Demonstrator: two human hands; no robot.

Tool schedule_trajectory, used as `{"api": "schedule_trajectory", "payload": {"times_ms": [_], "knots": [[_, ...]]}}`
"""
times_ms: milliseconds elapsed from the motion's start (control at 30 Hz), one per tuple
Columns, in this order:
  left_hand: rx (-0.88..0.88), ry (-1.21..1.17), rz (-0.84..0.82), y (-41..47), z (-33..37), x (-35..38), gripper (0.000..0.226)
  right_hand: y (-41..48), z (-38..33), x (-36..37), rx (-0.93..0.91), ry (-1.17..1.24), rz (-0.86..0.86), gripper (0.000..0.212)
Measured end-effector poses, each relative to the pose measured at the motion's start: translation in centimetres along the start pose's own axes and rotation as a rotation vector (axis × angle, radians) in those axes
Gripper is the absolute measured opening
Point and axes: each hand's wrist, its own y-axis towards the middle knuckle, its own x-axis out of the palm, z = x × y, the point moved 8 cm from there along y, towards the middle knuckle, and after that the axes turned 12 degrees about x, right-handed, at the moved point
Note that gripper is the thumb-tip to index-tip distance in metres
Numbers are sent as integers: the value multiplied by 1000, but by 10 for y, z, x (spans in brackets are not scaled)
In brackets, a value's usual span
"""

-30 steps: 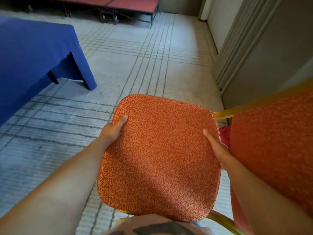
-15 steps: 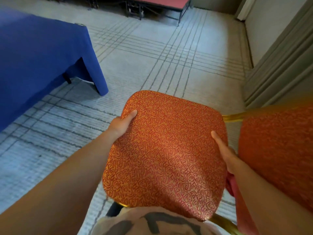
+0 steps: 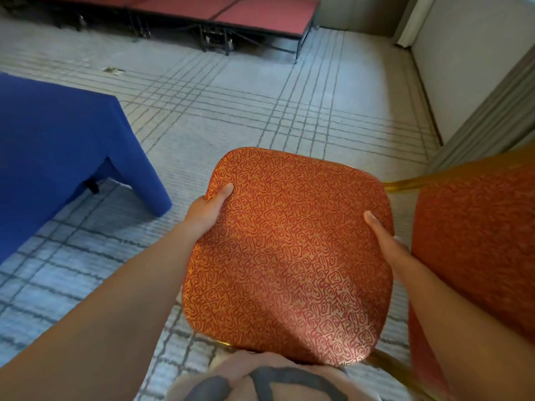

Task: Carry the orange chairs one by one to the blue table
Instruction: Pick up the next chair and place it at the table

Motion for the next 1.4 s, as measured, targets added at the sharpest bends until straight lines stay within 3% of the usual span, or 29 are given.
{"api": "schedule_trajectory", "payload": {"times_ms": [100,200,300,467,600,733,1067,1233,1333,1400], "knots": [[5,-40,11,68,24,-10,83,30,-55,33,0,9,-18,90],[-23,-77,16,132,26,-15,88,68,-100,73,-10,-26,-36,100],[-60,-94,43,192,20,-14,89,113,-141,112,-1,-47,-74,97],[-62,-89,109,341,54,-28,90,208,-261,196,-45,-110,-147,121],[-80,-103,141,433,77,-38,96,265,-345,248,-25,-203,-205,115],[-133,-122,197,508,86,-57,96,326,-406,311,3,-271,-261,124],[-209,-144,330,709,69,-147,84,451,-526,529,60,-349,-359,116],[-183,-143,396,817,81,-226,81,477,-619,658,-22,-368,-386,120],[-163,-183,431,869,94,-273,95,474,-681,730,-73,-371,-434,110],[-168,-193,472,901,99,-304,95,478,-714,774,-83,-388,-462,113]]}}
